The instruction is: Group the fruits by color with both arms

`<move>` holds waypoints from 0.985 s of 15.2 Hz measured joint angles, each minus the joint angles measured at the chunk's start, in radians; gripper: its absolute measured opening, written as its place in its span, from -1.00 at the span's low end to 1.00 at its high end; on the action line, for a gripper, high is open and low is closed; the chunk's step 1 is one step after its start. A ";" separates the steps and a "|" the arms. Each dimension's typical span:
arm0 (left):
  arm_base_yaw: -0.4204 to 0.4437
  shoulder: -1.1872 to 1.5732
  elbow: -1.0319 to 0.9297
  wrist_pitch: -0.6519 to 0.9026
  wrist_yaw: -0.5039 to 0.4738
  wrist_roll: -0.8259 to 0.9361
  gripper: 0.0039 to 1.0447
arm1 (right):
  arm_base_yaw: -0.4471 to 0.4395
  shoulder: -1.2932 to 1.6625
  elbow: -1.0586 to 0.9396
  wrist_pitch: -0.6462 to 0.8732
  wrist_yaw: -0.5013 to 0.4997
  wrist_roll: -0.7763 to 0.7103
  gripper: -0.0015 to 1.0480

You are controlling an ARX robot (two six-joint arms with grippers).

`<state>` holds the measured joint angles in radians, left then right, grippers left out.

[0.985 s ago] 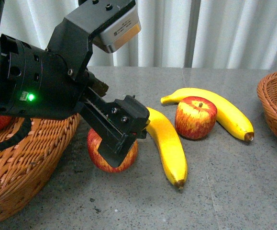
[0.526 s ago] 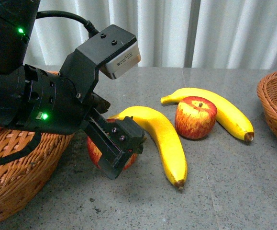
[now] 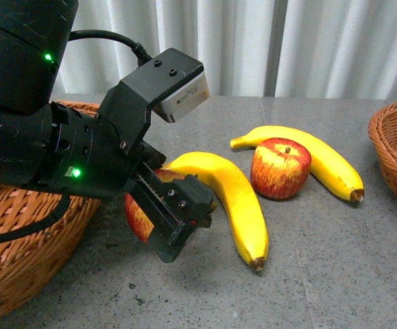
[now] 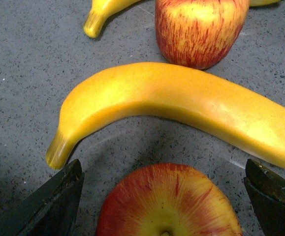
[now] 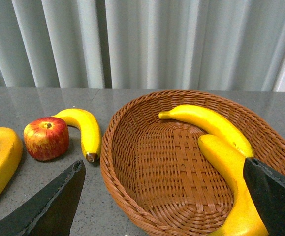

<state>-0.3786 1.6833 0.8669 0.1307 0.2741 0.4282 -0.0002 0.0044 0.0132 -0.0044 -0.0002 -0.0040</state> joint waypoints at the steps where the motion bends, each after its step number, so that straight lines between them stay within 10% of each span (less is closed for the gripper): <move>1: -0.004 0.004 0.000 0.003 0.000 0.000 0.87 | 0.000 0.000 0.000 0.000 0.000 0.000 0.87; 5: -0.013 0.008 0.001 0.021 0.000 -0.002 0.19 | 0.000 0.000 0.000 0.000 0.000 0.000 0.87; 15: -0.010 -0.093 0.026 0.070 -0.050 -0.077 0.09 | 0.000 0.000 0.000 0.000 0.000 0.000 0.87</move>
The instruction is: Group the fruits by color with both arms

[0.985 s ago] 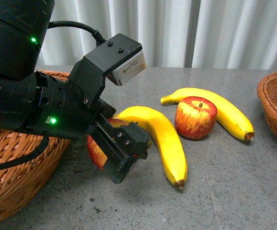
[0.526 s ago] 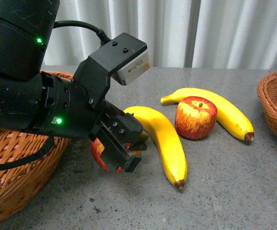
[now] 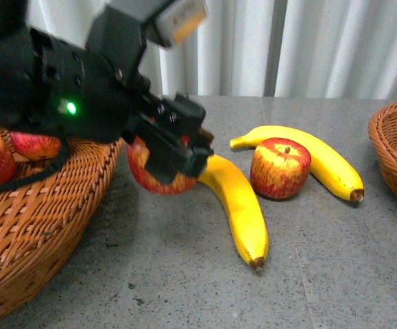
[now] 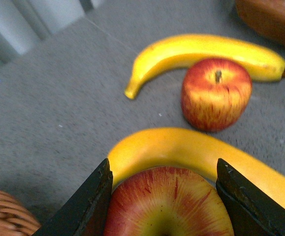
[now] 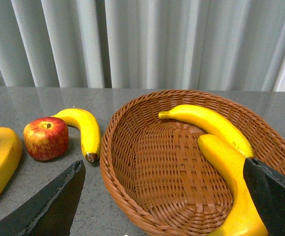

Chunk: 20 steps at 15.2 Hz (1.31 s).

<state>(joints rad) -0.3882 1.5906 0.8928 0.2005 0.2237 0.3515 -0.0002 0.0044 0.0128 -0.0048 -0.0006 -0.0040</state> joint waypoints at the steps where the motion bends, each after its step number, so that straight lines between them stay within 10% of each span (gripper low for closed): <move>1: 0.013 -0.057 0.001 0.005 -0.014 -0.023 0.09 | 0.000 0.000 0.000 0.000 0.000 0.000 0.87; 7: 0.238 -0.334 -0.102 -0.087 -0.226 -0.221 0.09 | 0.000 0.000 0.000 0.000 0.000 0.000 0.87; 14: 0.350 -0.254 -0.165 -0.082 -0.204 -0.339 0.10 | 0.000 0.000 0.000 0.000 0.000 0.000 0.87; 17: 0.335 -0.252 -0.165 -0.081 -0.202 -0.342 0.88 | 0.000 0.000 0.000 0.000 0.000 0.000 0.87; 20: 0.300 -0.264 -0.158 -0.089 -0.202 -0.328 0.88 | 0.000 0.000 0.000 0.000 0.000 0.000 0.87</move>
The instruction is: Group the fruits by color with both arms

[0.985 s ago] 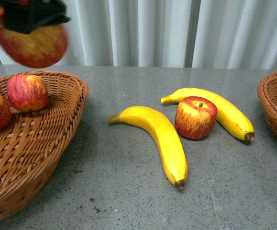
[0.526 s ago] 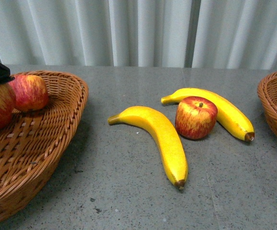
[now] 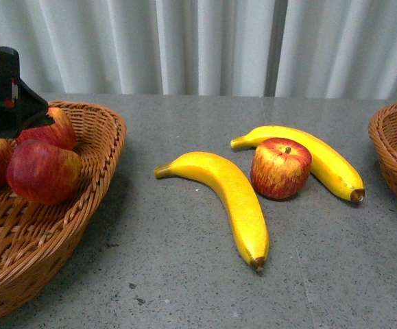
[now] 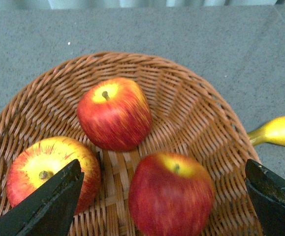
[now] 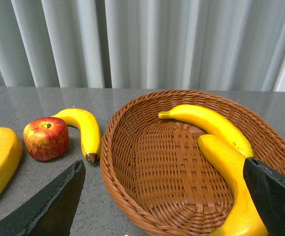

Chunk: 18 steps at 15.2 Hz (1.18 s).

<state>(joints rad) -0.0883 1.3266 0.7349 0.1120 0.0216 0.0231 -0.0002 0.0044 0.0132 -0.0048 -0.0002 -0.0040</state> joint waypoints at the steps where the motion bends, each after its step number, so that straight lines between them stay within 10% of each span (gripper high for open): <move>1: -0.019 -0.006 0.020 0.000 0.000 0.008 0.88 | 0.000 0.000 0.000 0.000 0.000 0.000 0.87; 12: -0.421 0.462 0.410 -0.023 0.130 0.172 0.88 | 0.000 0.000 0.000 0.000 0.000 0.000 0.87; 18: -0.436 0.626 0.573 -0.076 0.149 0.248 0.88 | 0.000 0.000 0.000 0.000 0.000 0.000 0.87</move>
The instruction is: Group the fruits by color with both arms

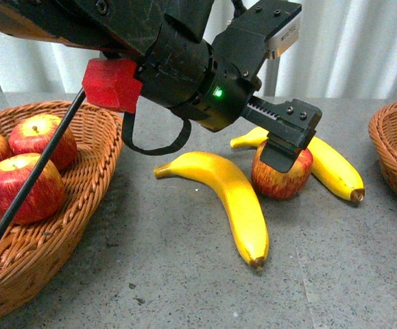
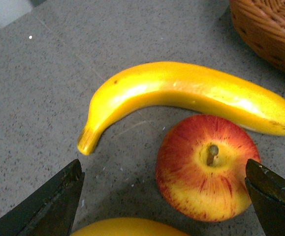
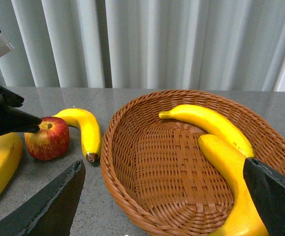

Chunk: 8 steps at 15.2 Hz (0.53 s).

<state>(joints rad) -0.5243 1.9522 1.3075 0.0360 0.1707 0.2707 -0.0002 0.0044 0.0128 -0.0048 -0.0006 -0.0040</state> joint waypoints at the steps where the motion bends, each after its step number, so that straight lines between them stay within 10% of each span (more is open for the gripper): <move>1: -0.010 0.015 0.018 -0.008 0.010 0.000 0.88 | 0.000 0.000 0.000 0.000 0.000 0.000 0.87; 8: -0.040 0.086 0.041 -0.054 0.005 0.010 0.88 | 0.000 0.000 0.000 0.000 0.000 0.000 0.87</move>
<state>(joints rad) -0.5640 2.0380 1.3483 -0.0177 0.1761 0.2806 -0.0002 0.0044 0.0132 -0.0048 -0.0006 -0.0040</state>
